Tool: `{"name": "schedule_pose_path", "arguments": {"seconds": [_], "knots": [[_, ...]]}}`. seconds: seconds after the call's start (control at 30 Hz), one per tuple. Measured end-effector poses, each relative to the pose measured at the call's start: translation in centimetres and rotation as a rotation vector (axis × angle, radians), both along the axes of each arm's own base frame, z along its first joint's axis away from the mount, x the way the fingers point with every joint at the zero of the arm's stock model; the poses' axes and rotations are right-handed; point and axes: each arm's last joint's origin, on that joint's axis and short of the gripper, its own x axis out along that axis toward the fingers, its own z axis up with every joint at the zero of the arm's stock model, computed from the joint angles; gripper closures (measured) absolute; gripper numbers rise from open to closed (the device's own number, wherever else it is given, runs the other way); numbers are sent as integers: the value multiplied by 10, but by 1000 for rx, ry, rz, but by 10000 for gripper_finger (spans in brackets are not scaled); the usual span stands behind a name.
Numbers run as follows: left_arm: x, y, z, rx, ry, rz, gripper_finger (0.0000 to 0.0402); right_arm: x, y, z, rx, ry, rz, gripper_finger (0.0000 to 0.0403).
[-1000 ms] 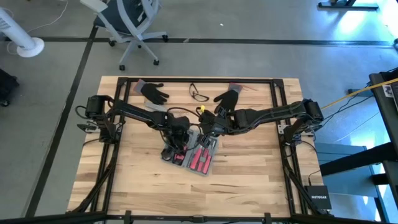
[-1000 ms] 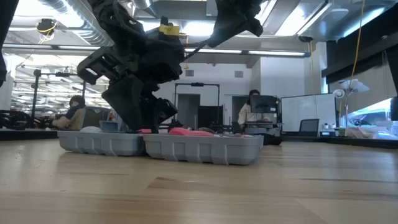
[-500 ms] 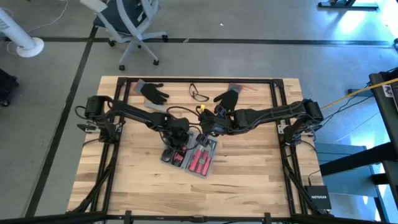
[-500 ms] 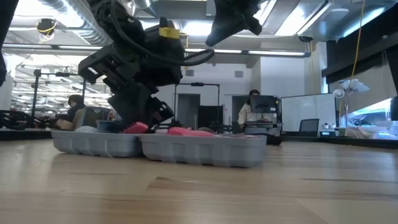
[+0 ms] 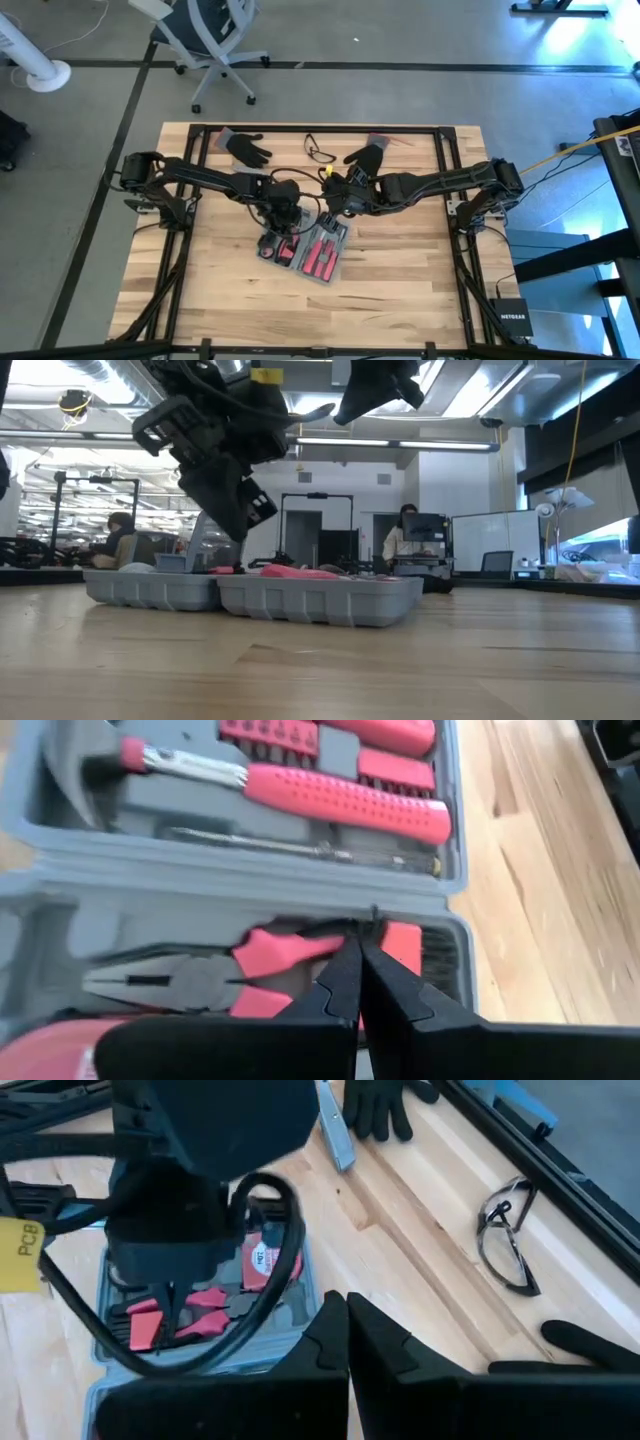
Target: Prefit tool cases
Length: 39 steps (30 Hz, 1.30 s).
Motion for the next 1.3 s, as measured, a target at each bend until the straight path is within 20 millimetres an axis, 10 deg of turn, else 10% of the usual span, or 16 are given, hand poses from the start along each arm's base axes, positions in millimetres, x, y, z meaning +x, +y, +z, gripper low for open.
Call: {"name": "schedule_pose_path", "arguments": {"seconds": [0.47,0.83,1.3], "knots": [[-25,-6,6,-45,185,70,401,-1,10,-11,168,56,100,403],[-90,-1,11,-24,80,426,401,-33,24,-114,593,6,-10,403],[-109,13,-43,-6,148,779,401,-59,75,-135,741,50,-339,403]]}}
